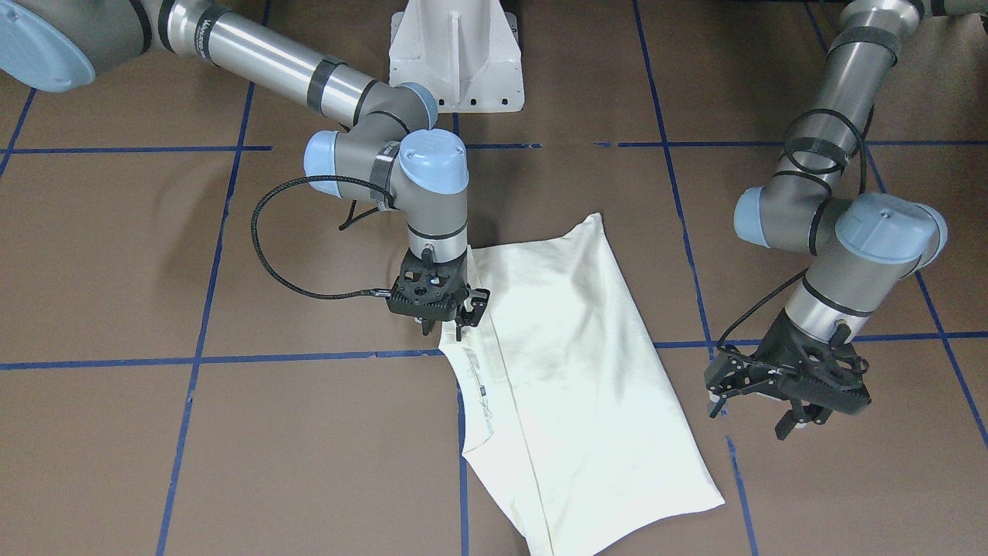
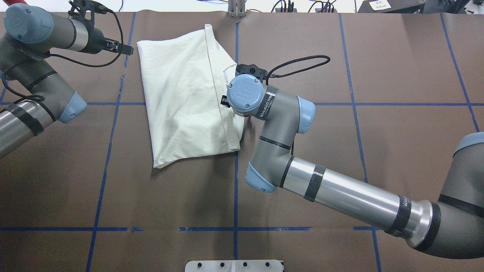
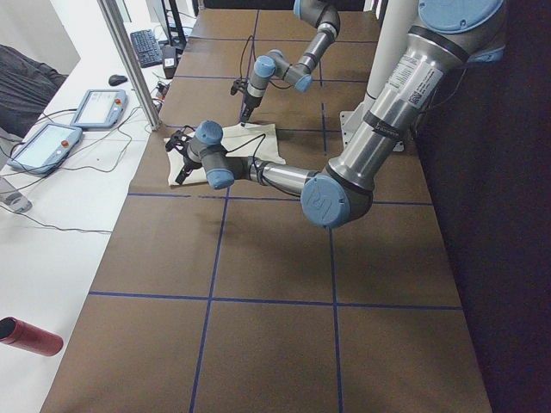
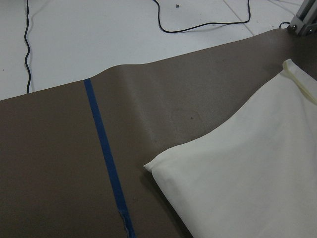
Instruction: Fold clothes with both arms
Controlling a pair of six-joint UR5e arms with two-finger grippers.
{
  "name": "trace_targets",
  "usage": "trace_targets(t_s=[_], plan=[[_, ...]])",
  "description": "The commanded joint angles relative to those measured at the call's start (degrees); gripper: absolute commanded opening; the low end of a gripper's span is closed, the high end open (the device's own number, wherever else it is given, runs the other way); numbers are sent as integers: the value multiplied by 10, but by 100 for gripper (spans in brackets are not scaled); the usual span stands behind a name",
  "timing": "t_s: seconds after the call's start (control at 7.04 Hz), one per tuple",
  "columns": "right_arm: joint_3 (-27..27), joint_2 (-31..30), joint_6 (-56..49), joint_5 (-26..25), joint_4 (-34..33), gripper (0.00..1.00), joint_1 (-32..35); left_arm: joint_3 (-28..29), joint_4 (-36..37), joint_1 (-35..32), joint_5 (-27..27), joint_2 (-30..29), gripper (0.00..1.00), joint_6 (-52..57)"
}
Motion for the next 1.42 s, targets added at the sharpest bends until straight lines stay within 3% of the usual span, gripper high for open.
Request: trace_targets(t_s=[0.0,0.28,0.57,0.71,0.99,1.14,1.28], plan=[[-9,-6,2,-5,38,51,-5,0,-1,-1,0,0,100,0],[-8,1,9,-5,38,0,-4,0,-1,-1,0,1,100,0],[0,-3,5,1,34,0,-4,0,-1,0,0,1,100,-3],[41,-36,2,3,33,0,-4,-2,-1,0,0,1,100,-5],[221,-190,2,-1,33,0,-17,-4,-1,1,0,1,100,-6],[278,-242,2,-4,34,0,-31,-4,-1,1,0,1,100,-6],[297,-258,2,-4,34,0,-35,-4,-1,1,0,1,100,-6]])
